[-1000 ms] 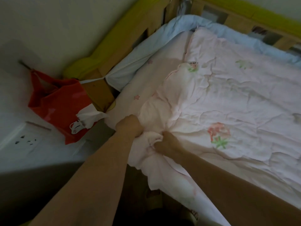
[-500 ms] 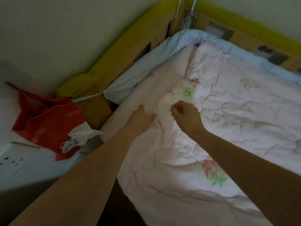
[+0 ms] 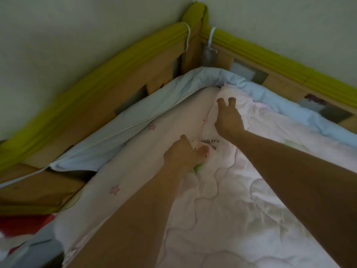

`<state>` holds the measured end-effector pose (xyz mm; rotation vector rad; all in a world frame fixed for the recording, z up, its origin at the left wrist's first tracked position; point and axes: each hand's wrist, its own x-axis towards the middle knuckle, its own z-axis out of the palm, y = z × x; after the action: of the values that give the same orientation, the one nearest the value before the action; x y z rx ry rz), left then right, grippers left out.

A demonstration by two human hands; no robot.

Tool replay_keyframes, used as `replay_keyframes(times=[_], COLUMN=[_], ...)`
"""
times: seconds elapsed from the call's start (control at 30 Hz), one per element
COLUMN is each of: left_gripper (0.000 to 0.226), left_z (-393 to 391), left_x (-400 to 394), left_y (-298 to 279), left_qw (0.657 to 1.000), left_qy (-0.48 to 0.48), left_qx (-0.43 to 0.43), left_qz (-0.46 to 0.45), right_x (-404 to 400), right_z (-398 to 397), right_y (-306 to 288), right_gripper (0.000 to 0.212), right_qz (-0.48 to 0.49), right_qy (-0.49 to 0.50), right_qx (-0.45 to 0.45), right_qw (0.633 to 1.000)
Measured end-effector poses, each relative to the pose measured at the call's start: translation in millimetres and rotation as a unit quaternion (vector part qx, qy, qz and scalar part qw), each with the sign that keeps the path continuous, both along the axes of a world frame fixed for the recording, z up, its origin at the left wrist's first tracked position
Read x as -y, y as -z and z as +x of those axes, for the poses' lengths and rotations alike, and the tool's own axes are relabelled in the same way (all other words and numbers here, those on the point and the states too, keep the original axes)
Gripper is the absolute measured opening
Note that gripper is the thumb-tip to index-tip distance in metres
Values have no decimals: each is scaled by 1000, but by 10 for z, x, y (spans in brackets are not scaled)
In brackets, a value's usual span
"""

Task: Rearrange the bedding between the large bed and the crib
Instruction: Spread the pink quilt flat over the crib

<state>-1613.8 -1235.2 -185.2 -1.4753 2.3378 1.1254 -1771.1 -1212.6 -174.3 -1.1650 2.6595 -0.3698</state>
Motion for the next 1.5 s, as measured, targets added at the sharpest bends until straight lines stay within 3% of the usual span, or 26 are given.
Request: replay_keyframes(times=[0.13, 0.27, 0.33, 0.47, 0.53, 0.6, 0.67, 0.77, 0.97, 1.13, 1.23, 1.3, 1.4, 1.5], left_gripper=[35, 27, 27, 19, 24, 24, 22, 22, 37, 52, 67, 77, 59, 41], left_z=[-165, -34, -51, -199, -182, -187, -200, -221, 27, 987, 1747, 2259, 2831, 3127], left_x=[-66, 164, 319, 467, 501, 515, 535, 540, 407, -51, -340, -523, -675, -648], left_y=[189, 209, 236, 437, 584, 696, 698, 687, 488, 258, 154, 60, 34, 57], left_qw=[990, 972, 961, 964, 963, 961, 962, 962, 971, 988, 997, 995, 992, 995], left_qy=[60, -1, -22, -45, -55, -43, -35, -21, 29, -19, -41, 0, 38, -32], left_qx=[-8, 7, -2, -2, 22, 23, 23, 22, 15, -25, 24, 82, 116, -7], left_qz=[-128, -233, -276, -261, -264, -271, -269, -272, -238, -153, -66, -48, -41, 96], right_x=[172, 323, 429, 555, 485, 336, 199, 84, -323, -929, -1216, -1404, -1664, -1808], right_z=[-437, -504, -624, -776, -702, -624, -576, -546, 214, 1266, 1838, 2242, 2797, 3222], right_y=[144, 197, 193, 406, 573, 676, 703, 703, 633, 599, 550, 522, 522, 530], right_gripper=[49, 31, 40, 45, 48, 54, 61, 62, 65, 67, 67, 76, 84, 80], right_qz=[71, 39, -18, -41, -56, -53, -31, 23, 46, 77, 88, 84, 77, 73], right_qy=[-94, -150, -108, -83, -89, -25, 31, 14, -57, -101, -108, -122, -140, -161], right_qx=[-27, -61, -61, -69, -122, -171, -121, -39, 17, 64, 88, 99, 102, 88], right_qw=[993, 986, 992, 993, 987, 984, 992, 999, 997, 990, 986, 984, 982, 980])
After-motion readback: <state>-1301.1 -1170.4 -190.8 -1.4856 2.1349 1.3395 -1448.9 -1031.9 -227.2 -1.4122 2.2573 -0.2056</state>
